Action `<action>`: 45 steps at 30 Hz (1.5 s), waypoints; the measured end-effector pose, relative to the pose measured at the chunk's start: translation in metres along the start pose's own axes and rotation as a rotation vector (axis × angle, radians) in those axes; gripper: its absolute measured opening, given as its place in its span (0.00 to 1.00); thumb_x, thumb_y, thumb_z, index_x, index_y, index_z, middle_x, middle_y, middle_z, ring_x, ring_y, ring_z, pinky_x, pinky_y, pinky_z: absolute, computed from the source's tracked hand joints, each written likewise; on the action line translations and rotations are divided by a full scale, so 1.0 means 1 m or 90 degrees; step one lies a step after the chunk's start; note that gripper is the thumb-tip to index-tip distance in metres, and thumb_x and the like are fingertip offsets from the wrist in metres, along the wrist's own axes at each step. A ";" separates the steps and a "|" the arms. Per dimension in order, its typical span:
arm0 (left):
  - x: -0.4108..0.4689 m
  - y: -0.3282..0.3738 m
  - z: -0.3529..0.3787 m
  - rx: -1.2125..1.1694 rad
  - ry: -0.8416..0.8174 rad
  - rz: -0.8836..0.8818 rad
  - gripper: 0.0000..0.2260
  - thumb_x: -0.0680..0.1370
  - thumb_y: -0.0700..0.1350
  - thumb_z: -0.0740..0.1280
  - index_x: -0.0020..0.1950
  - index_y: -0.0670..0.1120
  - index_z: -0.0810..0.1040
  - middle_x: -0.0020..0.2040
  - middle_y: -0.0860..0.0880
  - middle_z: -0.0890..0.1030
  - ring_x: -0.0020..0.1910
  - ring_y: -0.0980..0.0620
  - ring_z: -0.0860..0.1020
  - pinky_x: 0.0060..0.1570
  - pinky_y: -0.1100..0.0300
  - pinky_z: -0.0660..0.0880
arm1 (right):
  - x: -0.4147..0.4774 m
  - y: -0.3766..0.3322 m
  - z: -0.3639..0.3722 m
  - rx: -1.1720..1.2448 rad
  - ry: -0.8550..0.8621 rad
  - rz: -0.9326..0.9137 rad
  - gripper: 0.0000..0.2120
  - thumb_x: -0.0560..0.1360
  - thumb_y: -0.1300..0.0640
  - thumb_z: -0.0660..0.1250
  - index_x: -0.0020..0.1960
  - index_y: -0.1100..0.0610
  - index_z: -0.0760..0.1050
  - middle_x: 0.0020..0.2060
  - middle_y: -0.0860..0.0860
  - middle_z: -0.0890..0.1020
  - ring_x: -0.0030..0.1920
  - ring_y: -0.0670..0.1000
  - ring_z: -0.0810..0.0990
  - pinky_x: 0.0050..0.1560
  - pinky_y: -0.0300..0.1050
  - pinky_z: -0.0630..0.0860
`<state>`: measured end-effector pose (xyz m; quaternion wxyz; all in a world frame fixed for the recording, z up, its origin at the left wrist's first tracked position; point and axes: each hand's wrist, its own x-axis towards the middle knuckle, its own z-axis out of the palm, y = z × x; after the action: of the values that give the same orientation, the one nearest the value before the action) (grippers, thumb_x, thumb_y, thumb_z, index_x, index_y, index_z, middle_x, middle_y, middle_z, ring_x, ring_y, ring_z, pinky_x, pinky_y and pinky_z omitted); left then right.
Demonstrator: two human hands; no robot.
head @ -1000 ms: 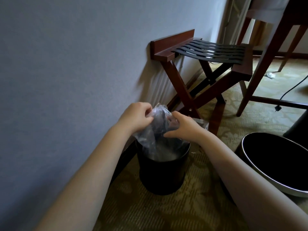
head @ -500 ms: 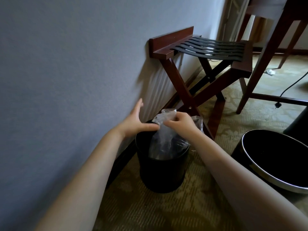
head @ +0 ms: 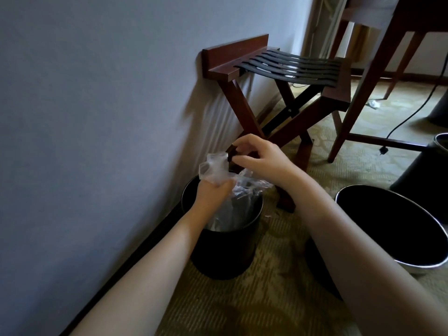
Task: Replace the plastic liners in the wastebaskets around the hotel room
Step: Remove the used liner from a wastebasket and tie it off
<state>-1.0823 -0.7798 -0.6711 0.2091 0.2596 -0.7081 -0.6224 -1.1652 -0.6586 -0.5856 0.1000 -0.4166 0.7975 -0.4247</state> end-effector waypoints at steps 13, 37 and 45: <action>-0.003 0.004 -0.009 0.029 -0.138 0.011 0.40 0.62 0.61 0.76 0.68 0.47 0.68 0.58 0.45 0.78 0.59 0.47 0.77 0.61 0.48 0.74 | 0.009 0.056 0.028 -0.483 -0.157 0.051 0.22 0.72 0.39 0.67 0.61 0.48 0.74 0.63 0.49 0.72 0.72 0.55 0.61 0.71 0.66 0.53; 0.006 -0.043 -0.005 0.412 0.080 -0.043 0.14 0.75 0.48 0.59 0.56 0.48 0.79 0.51 0.46 0.82 0.50 0.44 0.80 0.45 0.58 0.73 | 0.010 0.037 0.065 0.506 0.138 0.219 0.13 0.79 0.54 0.66 0.38 0.55 0.66 0.31 0.50 0.73 0.34 0.49 0.73 0.40 0.46 0.75; 0.013 -0.026 -0.017 0.290 0.242 -0.006 0.12 0.80 0.41 0.58 0.53 0.36 0.79 0.52 0.38 0.80 0.52 0.38 0.77 0.47 0.56 0.69 | -0.018 0.081 0.085 -0.244 -0.131 0.087 0.05 0.79 0.58 0.59 0.55 0.55 0.68 0.46 0.53 0.78 0.44 0.56 0.78 0.45 0.54 0.78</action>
<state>-1.0788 -0.8033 -0.6950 0.2717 0.4151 -0.7766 -0.3883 -1.1573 -0.6721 -0.7028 0.1285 -0.4139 0.8756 -0.2133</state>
